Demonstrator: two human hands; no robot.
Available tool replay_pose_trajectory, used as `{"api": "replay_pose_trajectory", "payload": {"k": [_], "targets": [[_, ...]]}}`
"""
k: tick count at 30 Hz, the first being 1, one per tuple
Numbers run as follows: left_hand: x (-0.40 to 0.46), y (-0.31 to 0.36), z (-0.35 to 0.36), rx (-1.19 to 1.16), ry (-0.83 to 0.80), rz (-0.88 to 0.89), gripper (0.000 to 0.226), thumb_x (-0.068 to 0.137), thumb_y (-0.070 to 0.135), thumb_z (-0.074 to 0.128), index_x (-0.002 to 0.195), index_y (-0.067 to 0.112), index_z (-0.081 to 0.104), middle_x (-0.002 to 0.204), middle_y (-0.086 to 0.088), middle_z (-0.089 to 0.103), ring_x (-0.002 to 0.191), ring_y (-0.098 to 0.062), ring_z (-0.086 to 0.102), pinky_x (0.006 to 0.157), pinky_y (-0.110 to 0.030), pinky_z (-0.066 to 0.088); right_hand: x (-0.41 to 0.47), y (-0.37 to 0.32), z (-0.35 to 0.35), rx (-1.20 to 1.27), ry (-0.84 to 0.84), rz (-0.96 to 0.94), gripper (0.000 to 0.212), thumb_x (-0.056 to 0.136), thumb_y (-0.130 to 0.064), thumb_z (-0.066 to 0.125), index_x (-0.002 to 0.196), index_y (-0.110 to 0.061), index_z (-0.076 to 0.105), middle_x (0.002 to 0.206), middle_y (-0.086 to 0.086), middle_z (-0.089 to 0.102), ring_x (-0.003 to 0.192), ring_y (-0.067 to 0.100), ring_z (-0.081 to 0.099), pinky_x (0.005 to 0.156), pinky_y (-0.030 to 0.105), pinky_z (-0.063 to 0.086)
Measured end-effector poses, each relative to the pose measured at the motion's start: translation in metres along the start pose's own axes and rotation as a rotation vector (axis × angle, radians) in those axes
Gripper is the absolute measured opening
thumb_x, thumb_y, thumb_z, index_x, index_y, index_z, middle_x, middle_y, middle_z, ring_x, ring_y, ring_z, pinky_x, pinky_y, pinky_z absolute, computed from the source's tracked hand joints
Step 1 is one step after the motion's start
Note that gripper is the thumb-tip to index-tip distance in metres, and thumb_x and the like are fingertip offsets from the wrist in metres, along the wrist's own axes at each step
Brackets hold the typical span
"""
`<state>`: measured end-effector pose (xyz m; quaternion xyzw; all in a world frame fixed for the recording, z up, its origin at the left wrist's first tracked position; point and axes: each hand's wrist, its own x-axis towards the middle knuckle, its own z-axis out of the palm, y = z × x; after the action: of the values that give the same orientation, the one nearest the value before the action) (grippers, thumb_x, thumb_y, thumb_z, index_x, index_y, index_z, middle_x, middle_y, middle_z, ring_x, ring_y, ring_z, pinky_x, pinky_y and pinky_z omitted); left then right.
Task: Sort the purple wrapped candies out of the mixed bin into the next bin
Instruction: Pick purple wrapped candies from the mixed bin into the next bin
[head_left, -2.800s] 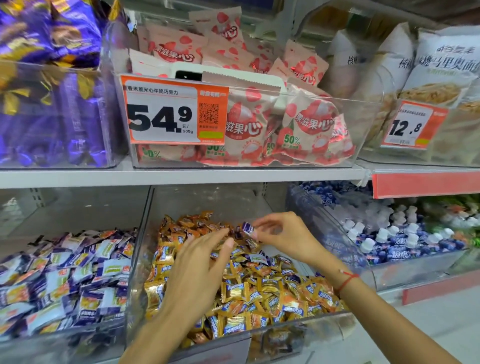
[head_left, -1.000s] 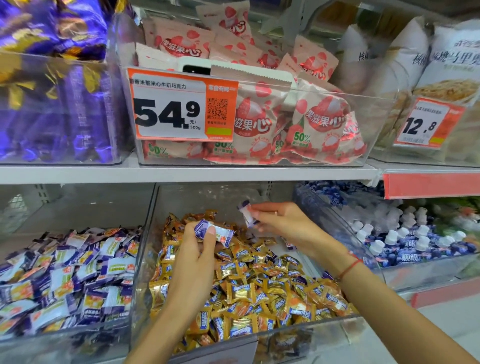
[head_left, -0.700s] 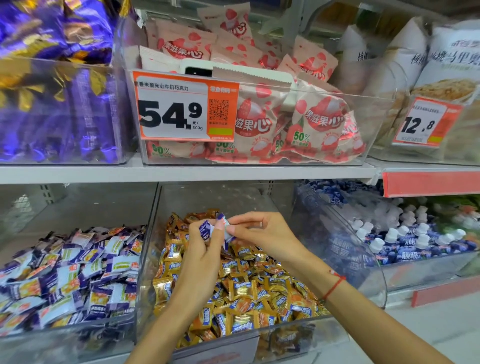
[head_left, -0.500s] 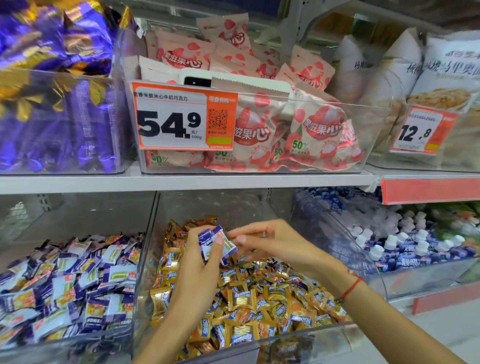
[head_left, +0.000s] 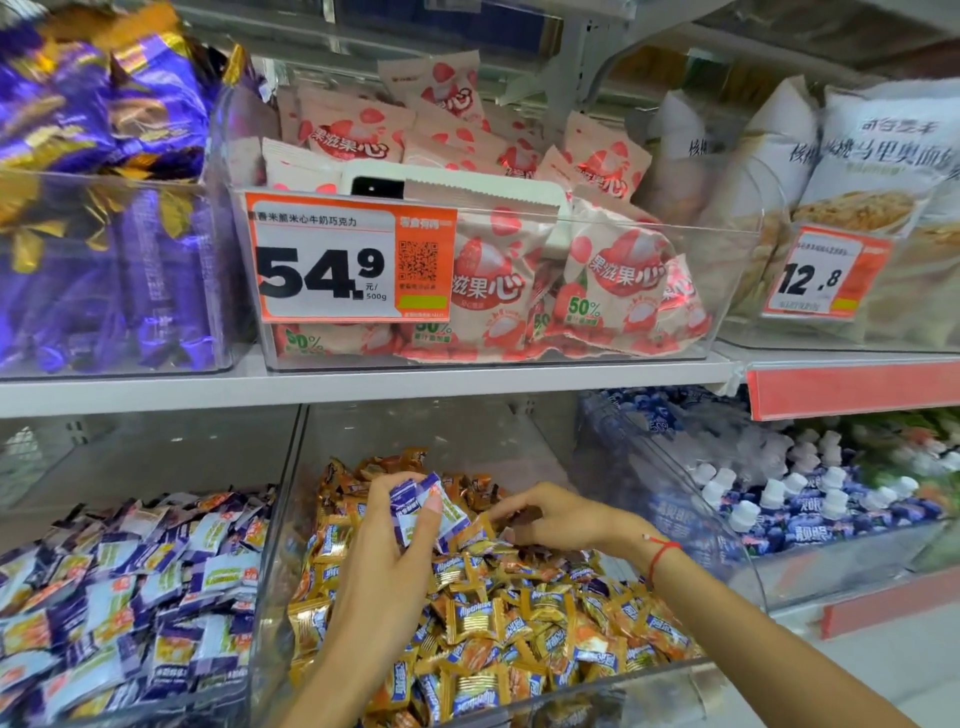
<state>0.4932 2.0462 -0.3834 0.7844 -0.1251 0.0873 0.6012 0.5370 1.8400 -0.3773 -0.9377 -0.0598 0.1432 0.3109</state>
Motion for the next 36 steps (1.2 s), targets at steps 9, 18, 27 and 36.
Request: {"api": "replay_pose_trajectory", "payload": {"k": [9, 18, 27, 36], "targets": [[0.000, 0.000, 0.001, -0.009, 0.039, 0.012, 0.012, 0.096, 0.038, 0.046, 0.107, 0.034, 0.047, 0.076, -0.005, 0.058, 0.051, -0.005, 0.041, 0.049, -0.015, 0.038, -0.023, 0.014, -0.039, -0.014, 0.161, -0.013, 0.032, 0.091, 0.005, 0.049, 0.106, -0.011, 0.072, 0.100, 0.000, 0.072, 0.087, 0.004, 0.065, 0.089, 0.031, 0.054], [0.001, 0.000, 0.002, 0.016, 0.017, -0.015, 0.020, 0.094, 0.044, 0.045, 0.111, 0.034, 0.045, 0.074, -0.002, 0.057, 0.048, -0.008, 0.040, 0.048, -0.021, 0.038, 0.018, 0.008, 0.004, -0.333, 0.048, 0.073, 0.023, 0.090, -0.020, 0.065, 0.108, -0.009, 0.073, 0.114, 0.002, 0.071, 0.103, 0.016, 0.064, 0.092, 0.029, 0.050], [-0.002, 0.004, 0.001, 0.038, 0.008, -0.039, 0.018, 0.093, 0.045, 0.049, 0.108, 0.037, 0.045, 0.091, 0.006, 0.063, 0.083, -0.027, 0.061, 0.067, -0.028, 0.050, -0.022, 0.006, -0.004, 0.270, 0.198, 0.027, 0.012, 0.083, -0.018, 0.075, 0.094, -0.014, 0.076, 0.084, -0.007, 0.073, 0.079, 0.014, 0.066, 0.075, 0.020, 0.053], [-0.007, 0.004, 0.000, 0.082, -0.005, 0.009, 0.032, 0.094, 0.051, 0.034, 0.114, 0.030, 0.047, 0.087, 0.010, 0.060, 0.081, 0.001, 0.055, 0.070, -0.018, 0.044, -0.061, -0.061, 0.024, 0.804, 0.304, -0.071, 0.019, 0.089, -0.020, 0.066, 0.106, -0.015, 0.073, 0.093, 0.002, 0.075, 0.077, 0.008, 0.070, 0.069, 0.014, 0.052]]}}
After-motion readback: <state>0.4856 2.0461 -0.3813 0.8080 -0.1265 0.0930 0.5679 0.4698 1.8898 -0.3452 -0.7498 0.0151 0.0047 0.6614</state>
